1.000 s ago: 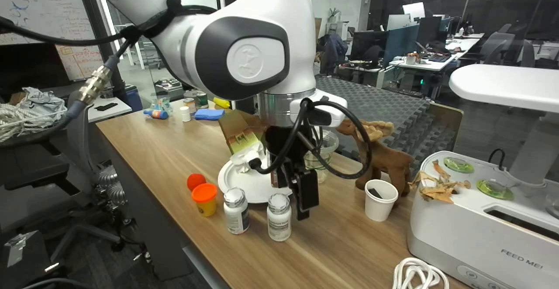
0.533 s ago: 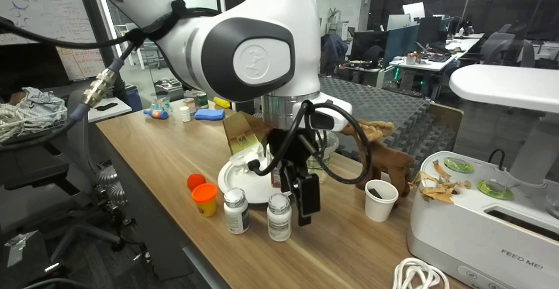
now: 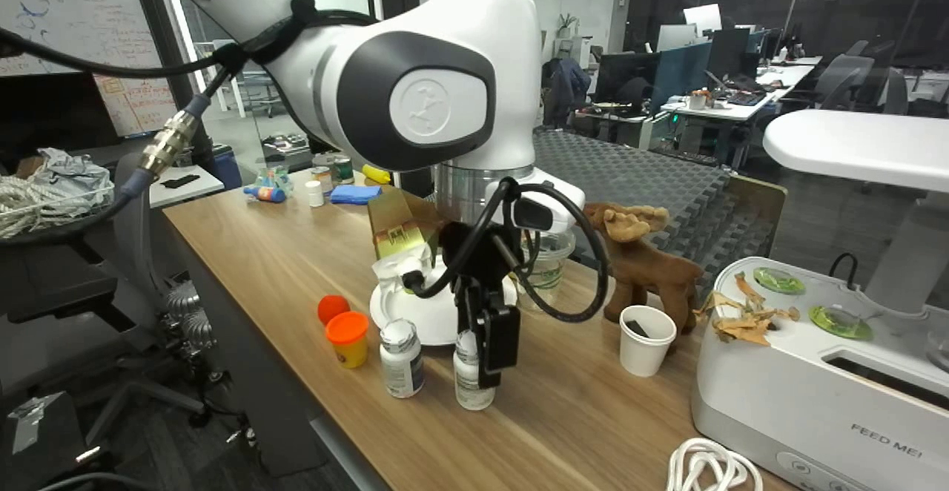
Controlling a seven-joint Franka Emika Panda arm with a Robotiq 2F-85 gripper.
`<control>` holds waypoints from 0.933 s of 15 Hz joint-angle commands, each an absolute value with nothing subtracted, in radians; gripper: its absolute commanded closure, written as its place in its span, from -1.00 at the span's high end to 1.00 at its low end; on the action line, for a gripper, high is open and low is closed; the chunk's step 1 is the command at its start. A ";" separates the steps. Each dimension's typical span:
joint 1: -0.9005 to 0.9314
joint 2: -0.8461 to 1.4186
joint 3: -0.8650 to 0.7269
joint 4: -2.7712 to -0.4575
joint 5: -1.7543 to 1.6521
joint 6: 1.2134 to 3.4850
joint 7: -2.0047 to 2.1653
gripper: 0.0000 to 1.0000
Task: Put the bottles and red plushy on the plate. Stack the clear cups
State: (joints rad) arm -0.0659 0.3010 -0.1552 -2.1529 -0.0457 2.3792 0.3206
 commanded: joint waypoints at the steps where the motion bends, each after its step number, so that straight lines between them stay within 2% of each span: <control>1: -0.076 0.295 -0.134 -2.136 0.010 2.361 0.280 0.07; 5: -0.077 0.295 -0.123 -2.135 0.051 2.361 0.256 -0.50; 14: -0.050 0.211 -0.137 -2.154 -0.005 2.391 0.308 -0.50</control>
